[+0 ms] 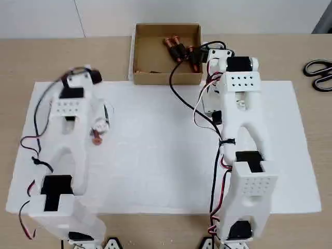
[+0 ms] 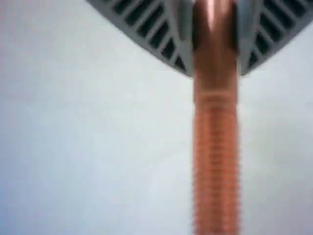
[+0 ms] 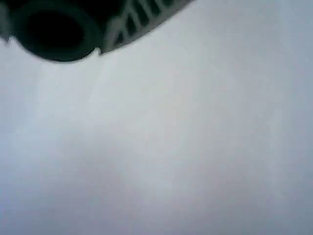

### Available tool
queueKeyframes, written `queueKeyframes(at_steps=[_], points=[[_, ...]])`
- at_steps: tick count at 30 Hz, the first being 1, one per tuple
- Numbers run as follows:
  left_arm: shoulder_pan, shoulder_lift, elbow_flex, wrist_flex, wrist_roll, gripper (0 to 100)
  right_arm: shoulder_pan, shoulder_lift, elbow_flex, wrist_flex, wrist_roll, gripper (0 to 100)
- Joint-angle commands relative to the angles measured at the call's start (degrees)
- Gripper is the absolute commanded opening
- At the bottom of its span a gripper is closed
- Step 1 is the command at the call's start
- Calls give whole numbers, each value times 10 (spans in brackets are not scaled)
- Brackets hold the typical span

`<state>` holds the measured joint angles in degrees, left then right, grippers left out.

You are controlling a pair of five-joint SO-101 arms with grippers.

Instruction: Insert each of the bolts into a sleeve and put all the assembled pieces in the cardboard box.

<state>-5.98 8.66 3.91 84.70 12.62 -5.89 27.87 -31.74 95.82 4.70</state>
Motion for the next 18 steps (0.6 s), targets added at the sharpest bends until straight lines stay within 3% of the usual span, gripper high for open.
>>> queueKeyframes(at_steps=[1, 6, 14, 18], points=[[8, -10, -113, 84, -69, 6, 6, -37, -3, 2, 2, 4], [4, -7, -169, 146, -202, 6, 6, -37, -3, 1, 2, 4], [14, -4, -168, 149, -509, 6, 6, -37, -3, 1, 3, 4], [25, -4, -168, 119, -597, 6, 12, -37, -3, 1, 3, 4]])
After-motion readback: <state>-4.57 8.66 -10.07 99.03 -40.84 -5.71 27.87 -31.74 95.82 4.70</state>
